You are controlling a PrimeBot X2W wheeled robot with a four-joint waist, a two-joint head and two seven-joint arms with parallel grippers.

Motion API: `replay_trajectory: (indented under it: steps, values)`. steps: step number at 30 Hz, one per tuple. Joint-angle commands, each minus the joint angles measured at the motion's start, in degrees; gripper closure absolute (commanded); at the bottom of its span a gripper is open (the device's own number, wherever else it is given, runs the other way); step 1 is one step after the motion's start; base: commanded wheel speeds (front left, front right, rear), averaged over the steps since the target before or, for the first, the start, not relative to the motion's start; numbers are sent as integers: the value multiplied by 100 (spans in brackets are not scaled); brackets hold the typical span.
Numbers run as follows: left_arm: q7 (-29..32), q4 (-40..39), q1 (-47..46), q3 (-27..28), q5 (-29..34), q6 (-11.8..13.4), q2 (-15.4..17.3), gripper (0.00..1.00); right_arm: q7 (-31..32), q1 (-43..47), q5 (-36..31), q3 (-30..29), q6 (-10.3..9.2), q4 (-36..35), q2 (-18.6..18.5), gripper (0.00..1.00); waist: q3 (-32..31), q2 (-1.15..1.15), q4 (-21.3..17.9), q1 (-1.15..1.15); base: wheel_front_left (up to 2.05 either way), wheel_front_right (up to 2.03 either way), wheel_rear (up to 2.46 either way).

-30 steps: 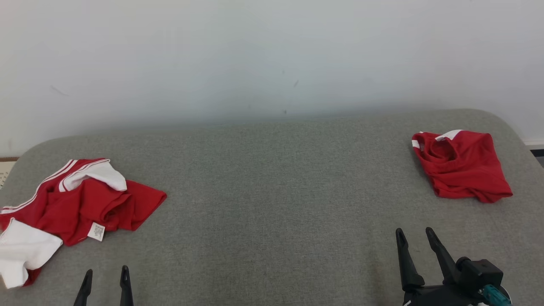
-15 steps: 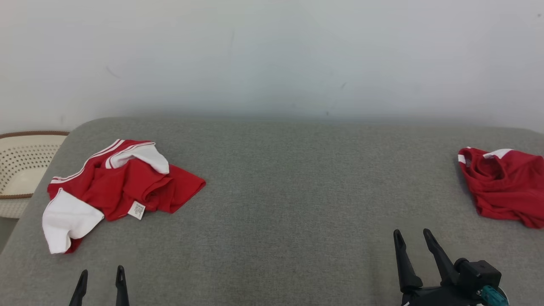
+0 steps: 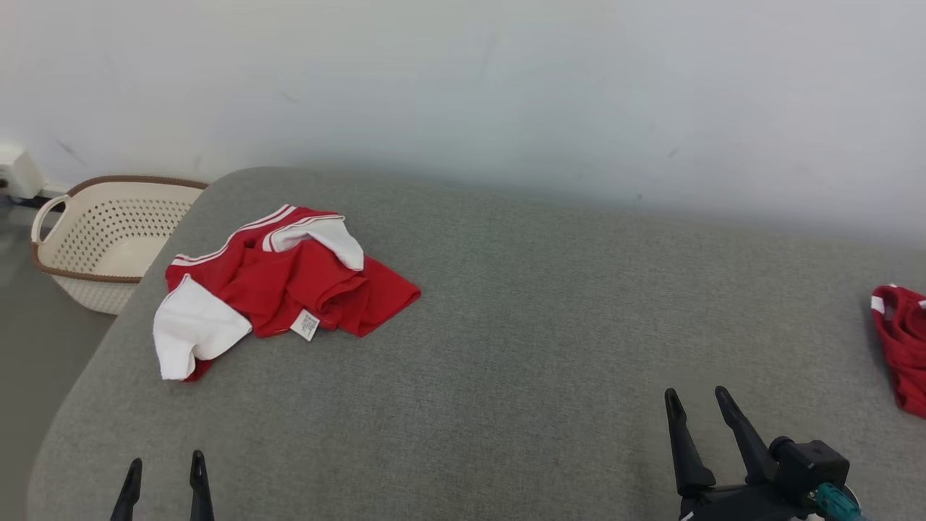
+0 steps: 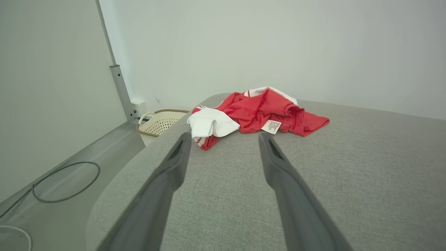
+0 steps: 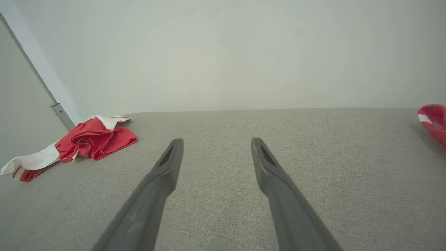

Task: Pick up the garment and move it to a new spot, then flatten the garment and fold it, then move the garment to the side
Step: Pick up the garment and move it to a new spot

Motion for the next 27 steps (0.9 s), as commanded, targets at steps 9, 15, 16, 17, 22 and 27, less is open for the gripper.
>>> replay_trajectory:
  steps: [9, 15, 16, 17, 22, 27]
  values:
    - [-23, -21, 55, 33, -48, 60, 52, 0, -46, -96, 82, 124, 1, -6, -63, 0, 77, 0, 600, 0, 0, 0, 0]
    - [-23, -13, 53, 26, -60, 84, 63, 0, -43, -100, 73, 148, 1, -22, -60, 0, 78, 0, 726, 0, 0, 0, 0]
    - [-23, -13, 57, 26, -64, 86, 64, 0, -44, -105, 86, 163, 1, -24, -71, 0, 78, 0, 743, 0, 0, 0, 0]
    - [-23, -11, 60, 23, -62, 89, 64, 0, -45, -112, 95, 176, 1, -27, -80, 0, 79, 0, 760, 0, 0, 0, 0]
    - [-23, -5, 64, 16, -49, 95, 65, 0, -47, -123, 109, 210, 1, -46, -83, 0, 73, 0, 823, 0, 0, 0, 0]
    - [-23, -6, 80, 23, -59, 116, 71, 0, -48, -114, 108, 227, 1, -67, -79, 0, 67, 0, 840, 0, 0, 0, 0]
